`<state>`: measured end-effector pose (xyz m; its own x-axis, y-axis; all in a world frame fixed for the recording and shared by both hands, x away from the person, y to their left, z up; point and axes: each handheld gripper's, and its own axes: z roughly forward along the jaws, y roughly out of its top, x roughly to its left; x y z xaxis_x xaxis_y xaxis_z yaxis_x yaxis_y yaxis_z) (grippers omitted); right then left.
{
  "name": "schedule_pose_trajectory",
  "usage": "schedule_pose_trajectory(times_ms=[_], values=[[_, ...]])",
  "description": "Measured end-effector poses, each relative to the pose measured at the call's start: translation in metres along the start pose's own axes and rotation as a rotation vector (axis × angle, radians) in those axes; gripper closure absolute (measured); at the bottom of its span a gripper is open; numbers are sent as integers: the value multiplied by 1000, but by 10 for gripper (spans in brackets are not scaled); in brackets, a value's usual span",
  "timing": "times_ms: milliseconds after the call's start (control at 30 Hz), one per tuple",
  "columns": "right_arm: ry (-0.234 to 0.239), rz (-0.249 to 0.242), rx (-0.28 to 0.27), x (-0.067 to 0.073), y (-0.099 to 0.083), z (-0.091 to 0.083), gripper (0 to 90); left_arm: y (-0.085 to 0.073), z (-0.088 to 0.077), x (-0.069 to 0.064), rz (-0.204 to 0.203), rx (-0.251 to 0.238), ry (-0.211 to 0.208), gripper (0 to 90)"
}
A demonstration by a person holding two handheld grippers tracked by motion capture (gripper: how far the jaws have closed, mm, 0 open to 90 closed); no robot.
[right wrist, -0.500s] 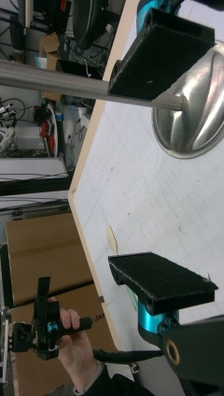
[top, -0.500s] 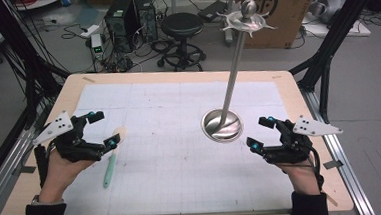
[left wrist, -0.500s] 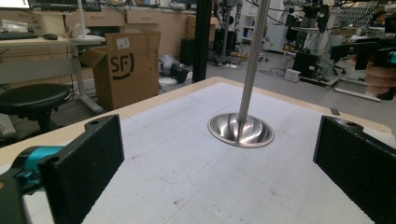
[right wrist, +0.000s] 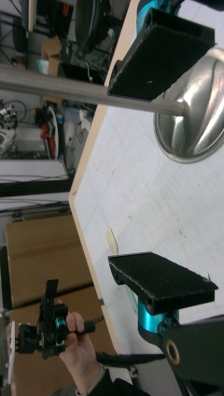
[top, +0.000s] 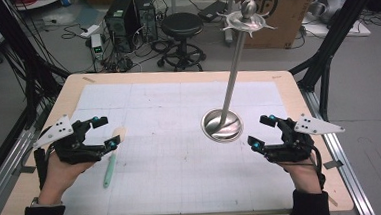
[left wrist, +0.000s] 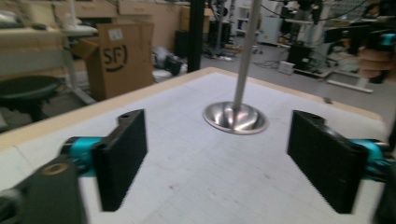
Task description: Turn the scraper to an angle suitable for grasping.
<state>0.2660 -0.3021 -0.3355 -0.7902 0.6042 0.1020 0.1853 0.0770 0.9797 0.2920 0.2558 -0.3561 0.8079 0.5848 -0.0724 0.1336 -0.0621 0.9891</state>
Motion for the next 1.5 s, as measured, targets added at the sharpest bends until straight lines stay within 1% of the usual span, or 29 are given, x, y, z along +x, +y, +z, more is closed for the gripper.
schedule_pose_trajectory(times_ms=[33,133,167,200,267,333,400,433,467,500,533,567,600,633,667,733,767,833,867,900,933,967,1000,1100,1133,1167,1333,1467,1500], values=[[10,1,10,0,0,2,151,-2,-3,1,-27,1,-35,274],[26,-2,24,-2,1,6,151,-5,-5,1,-22,13,-44,425],[26,-2,24,-2,1,6,151,-7,-6,1,-19,18,-50,425],[31,-4,24,-2,2,9,151,-8,-6,1,-13,24,-56,533],[39,-6,25,-3,2,11,151,-14,-7,2,-8,39,-40,595],[57,-19,22,-3,3,14,151,-25,-9,2,-5,66,5,665],[64,-29,19,-2,4,16,151,-29,-10,2,5,74,19,778],[64,-29,17,-3,4,17,151,-37,-12,3,0,115,59,830],[64,-29,15,-3,4,18,151,-37,-12,3,0,115,59,855],[64,-28,12,-3,5,18,150,-40,-12,4,-9,132,64,870],[65,-29,10,-4,5,19,151,-43,-13,5,-13,141,65,873],[65,-28,11,-4,5,19,150,-47,-13,7,-41,169,52,873],[65,-24,13,-4,5,20,150,-49,-12,8,-46,186,58,873],[65,-25,16,-5,5,20,150,-49,-12,8,-46,186,58,873],[62,-26,16,-5,5,21,150,-51,-10,9,-51,226,69,873],[64,-21,17,-6,4,21,150,-56,-9,10,-46,263,80,873],[62,-23,17,-6,4,22,150,-56,-9,10,-46,263,80,873],[63,-22,19,-6,4,22,150,-60,-8,12,-42,305,104,873],[63,-20,20,-6,4,22,150,-65,-8,16,-50,337,141,873],[66,-18,21,-6,3,22,150,-65,-8,16,-50,337,141,873],[66,-18,23,-7,3,23,150,-68,-8,19,-61,366,193,870],[68,-15,25,-6,3,23,150,-68,-8,19,-61,366,193,870],[67,-16,26,-6,2,24,150,-71,-9,21,-70,386,199,869],[66,-17,33,-6,2,25,150,-77,-9,23,-68,431,220,869],[67,-15,35,-6,1,26,150,-77,-9,23,-68,431,220,870],[68,-14,36,-6,1,26,150,-80,-9,25,-67,449,226,870],[68,-10,35,-6,0,26,150,-84,-6,30,-92,473,243,870],[68,-7,36,-5,-1,25,150,-86,-5,33,-91,498,253,873],[66,-5,36,-4,-2,24,150,-87,-4,34,-106,502,255,875]])
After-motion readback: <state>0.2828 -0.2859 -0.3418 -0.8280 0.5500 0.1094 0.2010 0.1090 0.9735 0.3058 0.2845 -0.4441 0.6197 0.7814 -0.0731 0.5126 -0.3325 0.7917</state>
